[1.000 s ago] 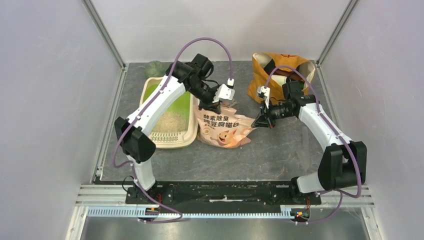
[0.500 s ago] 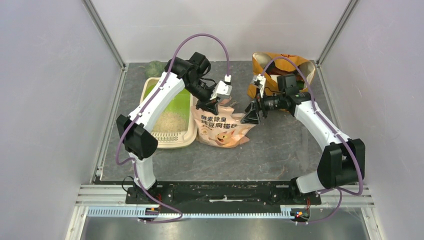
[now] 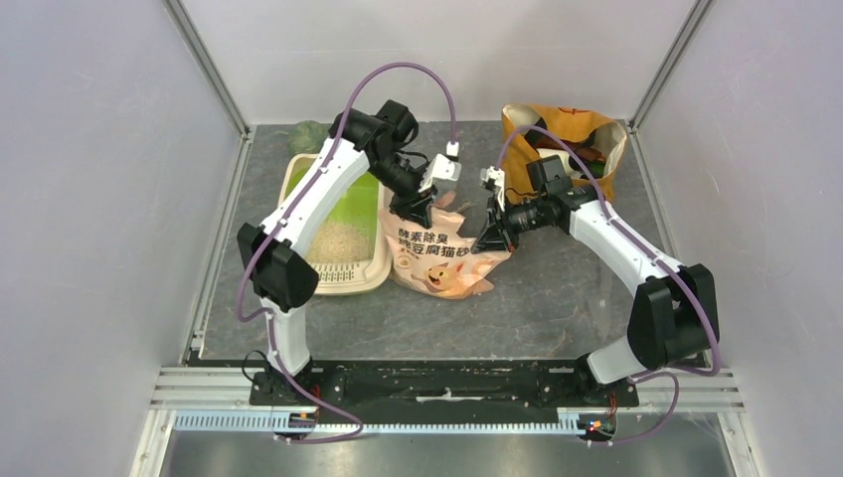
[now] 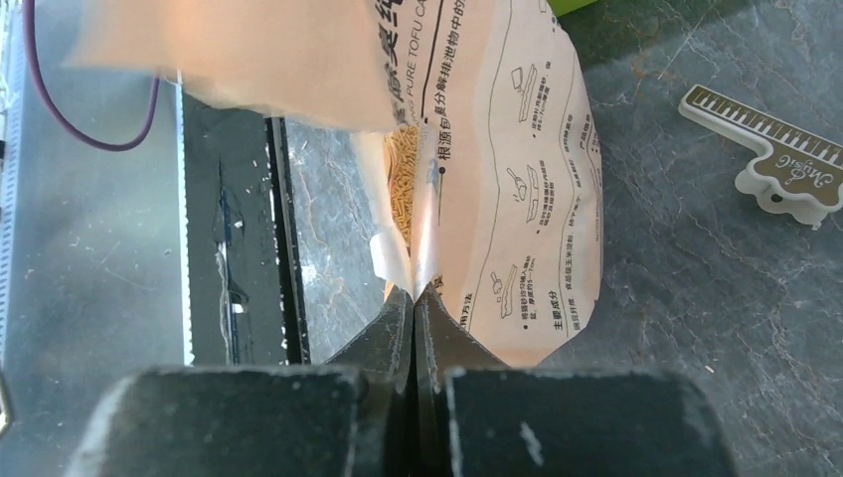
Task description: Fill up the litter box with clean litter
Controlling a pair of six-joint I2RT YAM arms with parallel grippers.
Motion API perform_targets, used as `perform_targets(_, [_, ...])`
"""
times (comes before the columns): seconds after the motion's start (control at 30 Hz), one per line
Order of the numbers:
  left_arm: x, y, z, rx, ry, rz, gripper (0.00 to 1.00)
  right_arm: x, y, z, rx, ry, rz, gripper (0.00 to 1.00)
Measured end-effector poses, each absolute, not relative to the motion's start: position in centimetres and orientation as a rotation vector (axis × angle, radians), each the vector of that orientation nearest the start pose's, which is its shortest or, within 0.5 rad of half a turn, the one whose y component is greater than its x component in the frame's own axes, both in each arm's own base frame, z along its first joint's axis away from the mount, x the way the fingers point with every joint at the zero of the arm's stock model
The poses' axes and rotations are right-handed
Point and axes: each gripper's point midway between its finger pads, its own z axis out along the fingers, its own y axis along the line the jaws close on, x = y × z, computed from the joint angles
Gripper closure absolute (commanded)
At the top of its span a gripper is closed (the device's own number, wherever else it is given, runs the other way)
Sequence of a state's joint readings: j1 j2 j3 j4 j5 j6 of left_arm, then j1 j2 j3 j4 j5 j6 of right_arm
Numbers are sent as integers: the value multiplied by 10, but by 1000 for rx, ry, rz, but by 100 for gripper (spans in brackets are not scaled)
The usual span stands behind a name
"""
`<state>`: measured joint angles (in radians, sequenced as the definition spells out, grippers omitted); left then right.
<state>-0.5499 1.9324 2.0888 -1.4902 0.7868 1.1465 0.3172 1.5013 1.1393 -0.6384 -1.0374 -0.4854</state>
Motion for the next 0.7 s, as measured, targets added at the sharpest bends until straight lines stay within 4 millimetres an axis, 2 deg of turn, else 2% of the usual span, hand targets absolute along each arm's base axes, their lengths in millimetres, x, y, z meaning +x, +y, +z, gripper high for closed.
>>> perform_targets(0.07, [284, -283, 235, -2589, -2154, 1212, 42, 257, 232, 175, -1230, 1897, 1198, 100])
perform_targets(0.1, [290, -282, 234, -2552, -2199, 1209, 39, 256, 231, 175, -1239, 1892, 1189, 100])
perform_targets(0.33, [333, -266, 220, -2307, -2458, 1182, 33, 253, 226, 174, -1292, 1858, 1139, 100])
perform_targets(0.43, [338, -259, 206, -2203, -2504, 1152, 28, 251, 225, 173, -1303, 1859, 1136, 100])
perform_targets(0.5, [339, -255, 200, -2140, -2526, 1141, 20, 251, 225, 172, -1306, 1858, 1135, 100])
perform_targets(0.6, [343, -249, 201, -2088, -2576, 1127, 15, 251, 225, 172, -1309, 1857, 1132, 100])
perform_targets(0.7, [355, -240, 216, -2123, -2662, 1109, 13, 250, 224, 172, -1308, 1862, 1132, 100])
